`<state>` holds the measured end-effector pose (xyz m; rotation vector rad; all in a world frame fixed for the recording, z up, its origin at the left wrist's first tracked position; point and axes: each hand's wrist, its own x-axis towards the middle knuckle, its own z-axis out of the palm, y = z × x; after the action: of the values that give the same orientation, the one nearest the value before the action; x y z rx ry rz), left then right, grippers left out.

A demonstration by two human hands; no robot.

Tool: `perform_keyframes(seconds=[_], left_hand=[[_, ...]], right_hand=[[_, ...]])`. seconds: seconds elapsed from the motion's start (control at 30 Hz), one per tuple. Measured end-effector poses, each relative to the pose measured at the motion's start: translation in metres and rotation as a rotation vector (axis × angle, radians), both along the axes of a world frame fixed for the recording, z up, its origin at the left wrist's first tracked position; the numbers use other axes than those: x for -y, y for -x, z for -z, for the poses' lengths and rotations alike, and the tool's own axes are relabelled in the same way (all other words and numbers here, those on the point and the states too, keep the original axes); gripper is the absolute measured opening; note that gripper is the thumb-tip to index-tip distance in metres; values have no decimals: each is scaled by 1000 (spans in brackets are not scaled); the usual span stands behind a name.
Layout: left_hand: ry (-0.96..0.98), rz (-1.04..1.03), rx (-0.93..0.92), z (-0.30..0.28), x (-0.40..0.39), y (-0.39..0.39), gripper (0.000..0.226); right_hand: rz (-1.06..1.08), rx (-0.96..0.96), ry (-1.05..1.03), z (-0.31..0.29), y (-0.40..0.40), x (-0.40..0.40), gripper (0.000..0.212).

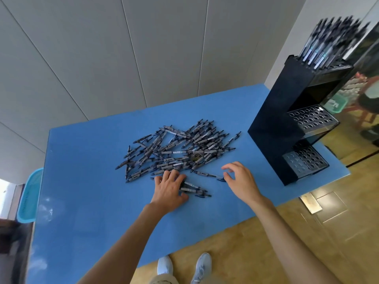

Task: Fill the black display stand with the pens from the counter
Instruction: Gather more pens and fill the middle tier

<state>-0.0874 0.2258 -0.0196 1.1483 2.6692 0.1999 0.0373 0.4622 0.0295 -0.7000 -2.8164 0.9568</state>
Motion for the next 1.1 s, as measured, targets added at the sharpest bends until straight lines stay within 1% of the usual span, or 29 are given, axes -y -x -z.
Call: perform_keyframes(seconds=[0.13, 0.23, 0.3, 0.47, 0.57, 0.67, 0.7, 0.77, 0.87, 0.93, 1.0, 1.03, 1.1], left_hand=[[-92, -22, -77, 12, -2, -5, 44], [-71, 30, -204, 18, -5, -8, 37], [-78, 39, -218, 22, -6, -11, 36], [-174, -71, -61, 26, 0, -24, 26], [-190, -158, 27, 15, 3, -27, 21], [-147, -372, 81, 5, 9, -22, 19], [-198, -435, 85, 3, 11, -20, 17], [-393, -543, 103, -2, 18, -17, 19], [-797, -667, 142, -12, 26, -10, 40], [-1006, -807, 167, -26, 29, -7, 51], [-1087, -975, 221, -32, 34, -6, 58], [-1095, -1009, 242, -30, 38, -7, 59], [-1066, -1012, 267, -17, 49, -10, 58]], right_hand=[[8, -2, -7, -4, 3, -4, 17], [5, 3, -7, -4, 4, -5, 16], [7, 7, -6, -4, 5, -6, 15], [9, 14, -2, -4, 6, -4, 15], [4, 14, 3, -6, 10, -1, 15], [-10, 1, -1, -7, 17, 6, 16], [-16, -5, -4, -8, 19, 10, 16], [-29, -13, -3, -8, 25, 16, 17], [-52, -26, -1, -8, 34, 26, 17], [-62, -38, 2, -8, 39, 31, 17], [-75, -46, 3, -7, 42, 36, 16], [-80, -47, -2, -7, 43, 38, 15], [-84, -47, -13, -7, 44, 40, 15]])
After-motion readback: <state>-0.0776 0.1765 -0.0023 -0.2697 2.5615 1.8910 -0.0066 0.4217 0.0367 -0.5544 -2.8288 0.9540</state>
